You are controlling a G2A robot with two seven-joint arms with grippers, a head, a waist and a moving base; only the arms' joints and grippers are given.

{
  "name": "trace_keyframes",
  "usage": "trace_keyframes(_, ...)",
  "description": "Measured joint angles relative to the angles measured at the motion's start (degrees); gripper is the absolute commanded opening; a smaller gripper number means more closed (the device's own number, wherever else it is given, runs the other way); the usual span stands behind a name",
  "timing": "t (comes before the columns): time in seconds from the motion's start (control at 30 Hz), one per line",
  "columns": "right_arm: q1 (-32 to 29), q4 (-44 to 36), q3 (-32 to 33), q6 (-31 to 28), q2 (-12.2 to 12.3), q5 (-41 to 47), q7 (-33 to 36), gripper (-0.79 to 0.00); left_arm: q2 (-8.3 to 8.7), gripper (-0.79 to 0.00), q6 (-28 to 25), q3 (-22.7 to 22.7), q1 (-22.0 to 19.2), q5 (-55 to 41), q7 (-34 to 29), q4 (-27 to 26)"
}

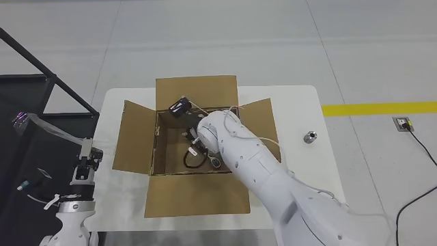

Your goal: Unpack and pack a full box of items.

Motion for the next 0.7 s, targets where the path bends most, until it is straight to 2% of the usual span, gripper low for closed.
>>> trace_keyframes(0.27, -0.37, -6.36, 4.30, -7.97, 6.27, -0.85, -5.16, 0.000, -0.06, 0.000, 0.16, 0.99, -0.35, 1.00, 0.03, -0.10)
trace_keyframes(0.7, -0.36, -5.94, 4.23, -7.85, 6.10, -0.83, -5.09, 0.000, -0.05, 0.000, 0.15, 0.98, -0.35, 0.99, 0.03, -0.10)
